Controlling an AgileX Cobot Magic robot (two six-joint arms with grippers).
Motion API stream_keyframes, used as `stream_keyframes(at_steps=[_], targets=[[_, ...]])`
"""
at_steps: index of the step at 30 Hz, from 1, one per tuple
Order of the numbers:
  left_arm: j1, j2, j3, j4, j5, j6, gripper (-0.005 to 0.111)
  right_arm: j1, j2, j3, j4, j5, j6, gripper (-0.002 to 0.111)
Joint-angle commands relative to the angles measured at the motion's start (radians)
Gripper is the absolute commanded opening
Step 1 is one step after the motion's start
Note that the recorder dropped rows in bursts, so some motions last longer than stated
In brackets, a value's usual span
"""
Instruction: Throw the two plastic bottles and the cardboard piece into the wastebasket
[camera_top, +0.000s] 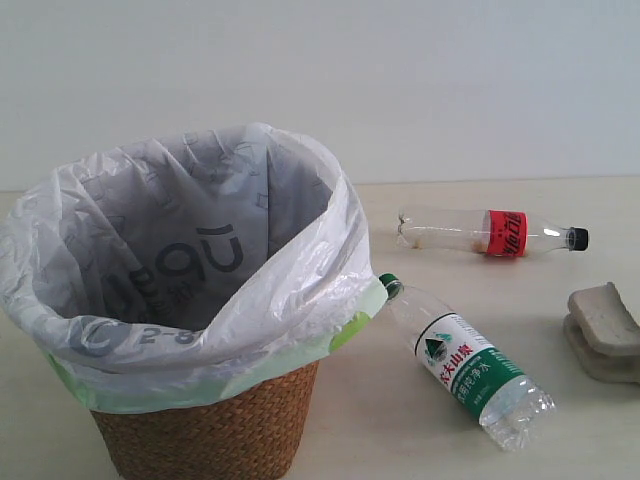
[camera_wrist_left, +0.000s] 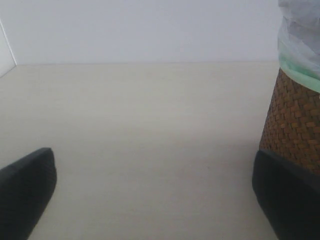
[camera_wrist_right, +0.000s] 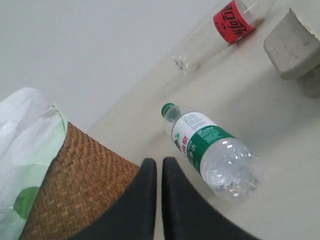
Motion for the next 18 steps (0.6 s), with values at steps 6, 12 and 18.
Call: stream_keyframes(at_steps=[6,12,18], targets=[[-0.007,-0.003,-0.004,-0.002,-0.008,-0.009,0.108,0.0,-0.005,0.0,0.001,-0.214,-0.018,0.0],[-0.007,-0.003,-0.004,-0.002,-0.008,-0.009,0.108,0.0,0.031,-0.052,0.001,-0.195,-0.2,0.0],[-0.007,-0.003,-0.004,-0.002,-0.008,-0.009,0.108,0.0,0.299,-0.248,0.001,-0.148,-0.349,0.0]])
